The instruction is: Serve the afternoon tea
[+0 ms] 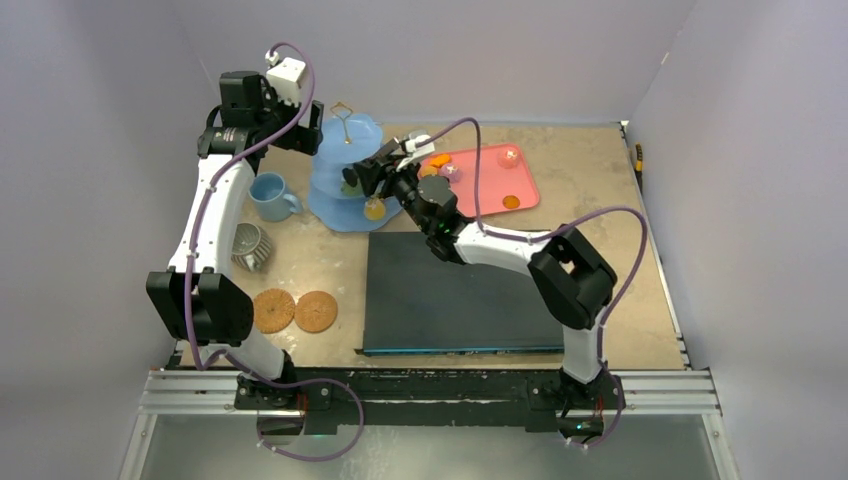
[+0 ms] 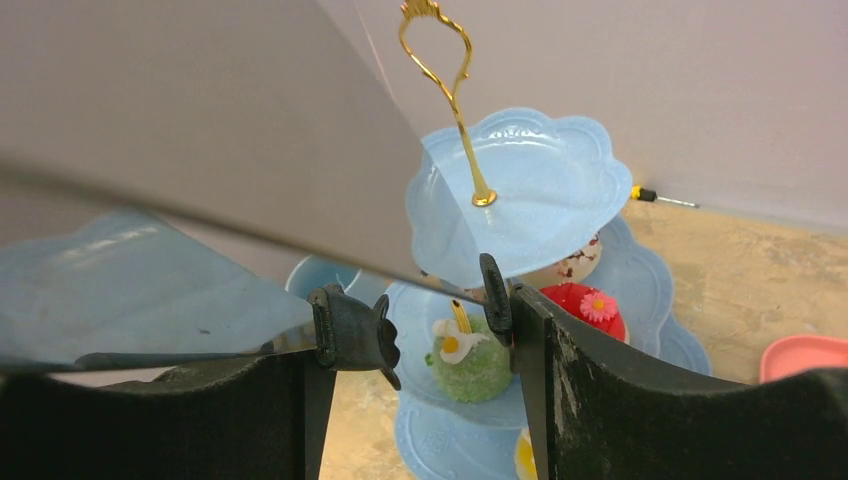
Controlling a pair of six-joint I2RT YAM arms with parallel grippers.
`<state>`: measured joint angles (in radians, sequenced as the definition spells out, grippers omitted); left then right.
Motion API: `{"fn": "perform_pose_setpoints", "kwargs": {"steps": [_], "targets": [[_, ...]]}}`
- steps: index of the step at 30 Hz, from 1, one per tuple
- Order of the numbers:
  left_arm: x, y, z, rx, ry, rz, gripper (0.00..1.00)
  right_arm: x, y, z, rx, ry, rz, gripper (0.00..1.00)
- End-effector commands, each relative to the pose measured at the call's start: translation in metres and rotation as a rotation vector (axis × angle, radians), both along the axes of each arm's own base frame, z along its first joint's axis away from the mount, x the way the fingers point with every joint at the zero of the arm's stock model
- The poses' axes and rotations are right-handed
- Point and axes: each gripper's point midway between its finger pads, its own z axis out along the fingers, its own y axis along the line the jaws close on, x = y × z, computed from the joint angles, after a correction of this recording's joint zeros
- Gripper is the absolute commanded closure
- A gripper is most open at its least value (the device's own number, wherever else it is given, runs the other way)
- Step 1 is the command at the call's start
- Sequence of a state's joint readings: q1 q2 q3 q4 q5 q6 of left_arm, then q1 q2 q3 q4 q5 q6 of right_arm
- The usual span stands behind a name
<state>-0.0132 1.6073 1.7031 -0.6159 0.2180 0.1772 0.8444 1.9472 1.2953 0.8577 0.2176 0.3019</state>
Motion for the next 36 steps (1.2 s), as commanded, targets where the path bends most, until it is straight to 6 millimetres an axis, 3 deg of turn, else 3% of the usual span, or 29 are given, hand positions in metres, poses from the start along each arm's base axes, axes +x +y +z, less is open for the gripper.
{"fn": "perform_pose_setpoints", "kwargs": {"steps": [1, 4, 11, 17, 26, 36], "targets": [[-0.007, 0.0, 0.024, -0.01, -0.068, -0.011, 0.02, -0.017, -0.016, 0.041, 0.044, -0.064, 0.002, 0.37], [-0.007, 0.0, 0.023, -0.011, -0.065, -0.012, 0.02, -0.013, -0.04, 0.03, 0.009, -0.046, -0.046, 0.37], [-0.007, -0.008, 0.024, -0.023, -0.07, -0.056, 0.01, 0.023, -0.124, 0.004, -0.034, -0.007, -0.2, 0.37], [-0.005, -0.013, 0.021, -0.036, -0.062, -0.082, 0.02, 0.063, -0.167, -0.023, -0.122, 0.008, -0.306, 0.37], [0.003, -0.015, 0.026, -0.038, -0.07, -0.096, 0.02, 0.123, -0.189, -0.066, -0.228, 0.043, -0.383, 0.37], [0.01, -0.016, 0.025, -0.041, -0.069, -0.103, 0.02, 0.154, -0.19, -0.1, -0.276, 0.083, -0.384, 0.37]]}}
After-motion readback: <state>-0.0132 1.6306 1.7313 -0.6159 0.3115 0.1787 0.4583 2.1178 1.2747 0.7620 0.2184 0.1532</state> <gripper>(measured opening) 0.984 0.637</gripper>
